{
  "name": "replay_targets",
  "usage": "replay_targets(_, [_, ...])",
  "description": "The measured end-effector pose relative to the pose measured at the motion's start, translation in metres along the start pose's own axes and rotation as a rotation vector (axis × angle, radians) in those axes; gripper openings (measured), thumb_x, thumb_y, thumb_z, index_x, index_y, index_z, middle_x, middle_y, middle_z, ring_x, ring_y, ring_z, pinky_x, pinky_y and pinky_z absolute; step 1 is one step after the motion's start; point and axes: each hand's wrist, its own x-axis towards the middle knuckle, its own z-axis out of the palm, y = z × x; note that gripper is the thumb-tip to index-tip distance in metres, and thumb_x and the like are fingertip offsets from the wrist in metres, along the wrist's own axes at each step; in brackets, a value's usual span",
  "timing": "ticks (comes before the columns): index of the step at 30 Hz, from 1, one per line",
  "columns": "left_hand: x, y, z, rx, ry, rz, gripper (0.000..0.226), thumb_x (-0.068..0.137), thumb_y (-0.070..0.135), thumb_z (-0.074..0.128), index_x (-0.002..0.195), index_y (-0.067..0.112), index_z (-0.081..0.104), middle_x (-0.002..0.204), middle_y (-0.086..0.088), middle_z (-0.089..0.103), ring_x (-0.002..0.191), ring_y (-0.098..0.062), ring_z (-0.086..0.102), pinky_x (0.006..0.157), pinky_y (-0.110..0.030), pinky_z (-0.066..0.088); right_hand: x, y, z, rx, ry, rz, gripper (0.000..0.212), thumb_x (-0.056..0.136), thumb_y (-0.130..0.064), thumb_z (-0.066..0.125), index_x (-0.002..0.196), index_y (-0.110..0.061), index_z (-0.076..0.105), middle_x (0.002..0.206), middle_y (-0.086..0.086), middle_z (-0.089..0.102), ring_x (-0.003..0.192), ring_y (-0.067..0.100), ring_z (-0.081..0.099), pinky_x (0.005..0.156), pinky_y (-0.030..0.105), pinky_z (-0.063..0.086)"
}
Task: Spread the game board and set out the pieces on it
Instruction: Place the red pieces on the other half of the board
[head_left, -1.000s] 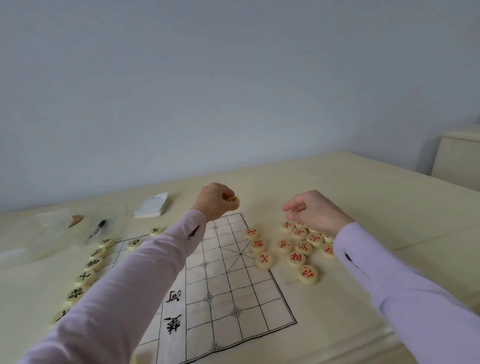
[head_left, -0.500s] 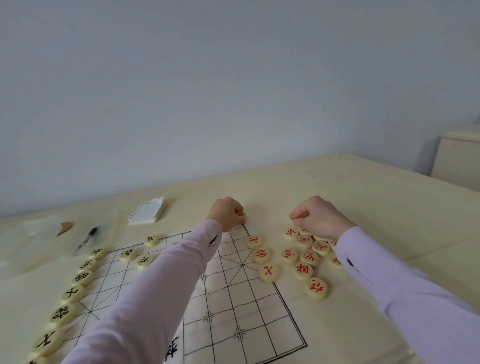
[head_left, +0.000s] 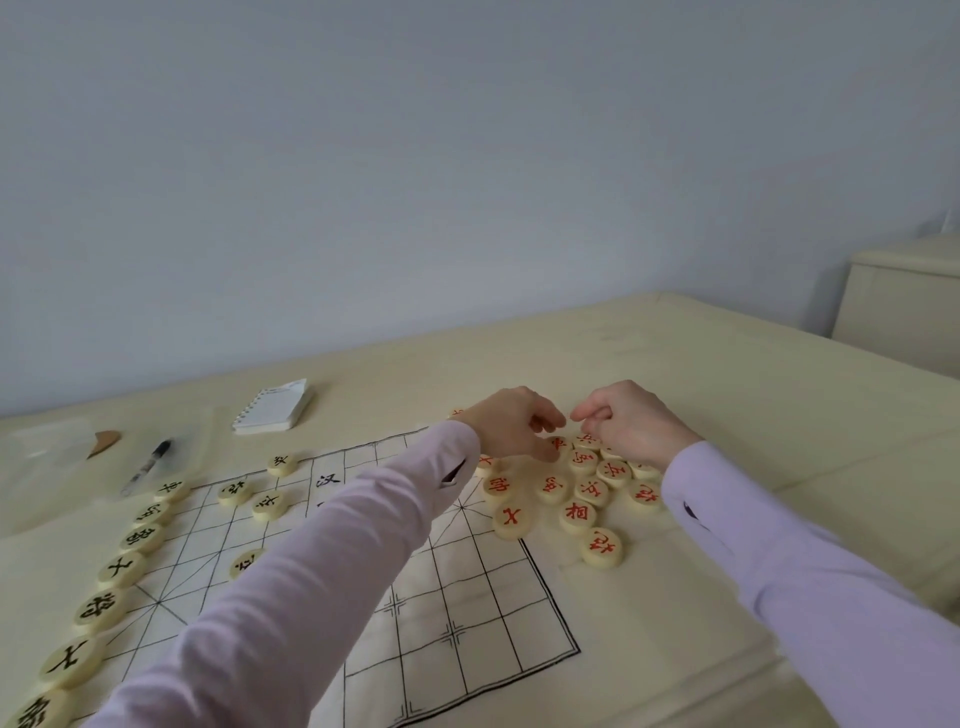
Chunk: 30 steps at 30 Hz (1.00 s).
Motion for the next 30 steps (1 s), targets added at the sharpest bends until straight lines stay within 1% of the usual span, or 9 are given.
replay_targets(4, [0.000, 0.004, 0.002, 0.025, -0.036, -0.037, 0.049, 0.086, 0.030, 0.066, 0.132, 0.019, 0.054, 0.123, 0.000, 0.057, 0.113, -0.015, 0.055, 0.092, -0.022, 0.040, -0.005, 0.006, -0.005, 0.022, 0.019, -0.002, 0.029, 0.093, -0.004, 0.049, 0.114, -0.014, 0.067, 0.120, 0.008, 0.064, 0.114, 0.020, 0.058, 0.099, 0.028, 0.043])
replay_targets(10, [0.000, 0.006, 0.008, 0.040, 0.020, -0.067, 0.040, 0.085, 0.031, 0.067, 0.122, 0.018, 0.061, 0.112, 0.001, 0.062, 0.105, -0.015, 0.058, 0.086, -0.023, 0.043, -0.008, 0.007, -0.005, 0.052, 0.005, -0.018, 0.030, 0.093, -0.002, 0.048, 0.114, -0.012, 0.067, 0.120, 0.010, 0.064, 0.112, 0.021, 0.059, 0.100, 0.029, 0.045])
replay_targets(16, [-0.016, 0.008, -0.002, -0.088, 0.280, -0.021, 0.032, 0.079, 0.028, 0.073, 0.107, 0.015, 0.064, 0.100, 0.000, 0.067, 0.093, -0.014, 0.062, 0.084, -0.025, 0.051, -0.019, 0.009, -0.007, 0.068, 0.044, -0.039, 0.028, 0.094, -0.006, 0.050, 0.113, -0.014, 0.068, 0.119, 0.006, 0.065, 0.111, 0.018, 0.059, 0.088, 0.019, 0.039])
replay_targets(18, [-0.031, 0.014, -0.005, -0.161, 0.298, -0.001, 0.031, 0.077, 0.025, 0.076, 0.105, 0.015, 0.065, 0.094, 0.003, 0.066, 0.087, -0.012, 0.062, 0.082, -0.021, 0.051, -0.025, 0.009, -0.006, 0.077, 0.056, -0.052, 0.025, 0.093, -0.009, 0.053, 0.112, -0.015, 0.069, 0.116, 0.005, 0.066, 0.106, 0.016, 0.060, 0.083, 0.018, 0.039])
replay_targets(21, [-0.057, 0.024, -0.006, -0.208, 0.206, 0.037, 0.032, 0.076, 0.025, 0.078, 0.105, 0.019, 0.067, 0.090, 0.007, 0.065, 0.082, -0.005, 0.060, 0.080, -0.016, 0.049, -0.037, 0.008, -0.004, 0.117, 0.072, -0.070, 0.020, 0.089, -0.015, 0.062, 0.106, -0.018, 0.070, 0.107, 0.003, 0.068, 0.092, 0.013, 0.061, 0.066, 0.020, 0.045])
replay_targets(23, [-0.075, 0.030, -0.006, -0.218, 0.095, 0.065, 0.027, 0.075, 0.025, 0.079, 0.100, 0.020, 0.069, 0.083, 0.012, 0.066, 0.076, 0.000, 0.060, 0.077, -0.016, 0.050, -0.046, 0.007, -0.003, 0.136, 0.071, -0.090, 0.019, 0.085, -0.016, 0.066, 0.104, -0.017, 0.071, 0.097, 0.001, 0.068, 0.088, 0.013, 0.061, 0.061, 0.019, 0.045])
replay_targets(26, [-0.105, 0.041, -0.003, -0.275, -0.067, 0.081, 0.027, 0.076, 0.020, 0.078, 0.102, 0.016, 0.071, 0.078, 0.011, 0.068, 0.069, 0.003, 0.060, 0.071, -0.013, 0.047, -0.063, 0.007, 0.000, 0.124, 0.072, -0.128, 0.020, 0.083, -0.016, 0.068, 0.101, -0.012, 0.072, 0.081, -0.006, 0.064, 0.081, 0.010, 0.059, 0.065, 0.016, 0.041])
replay_targets(28, [-0.120, 0.046, 0.002, -0.273, -0.141, 0.094, 0.027, 0.076, 0.017, 0.078, 0.102, 0.015, 0.070, 0.082, 0.007, 0.068, 0.069, 0.002, 0.059, 0.071, -0.011, 0.046, -0.072, 0.009, 0.003, 0.120, 0.074, -0.124, 0.020, 0.082, -0.016, 0.069, 0.101, -0.012, 0.073, 0.082, -0.008, 0.061, 0.082, 0.010, 0.057, 0.074, 0.017, 0.038])
replay_targets(30, [-0.131, 0.050, 0.008, -0.242, -0.193, 0.125, 0.025, 0.076, 0.017, 0.078, 0.099, 0.018, 0.069, 0.082, 0.006, 0.067, 0.070, 0.000, 0.059, 0.071, -0.014, 0.046, -0.079, 0.012, 0.006, 0.094, 0.077, -0.115, 0.018, 0.082, -0.019, 0.070, 0.099, -0.014, 0.073, 0.077, -0.011, 0.060, 0.082, 0.010, 0.056, 0.077, 0.018, 0.037])
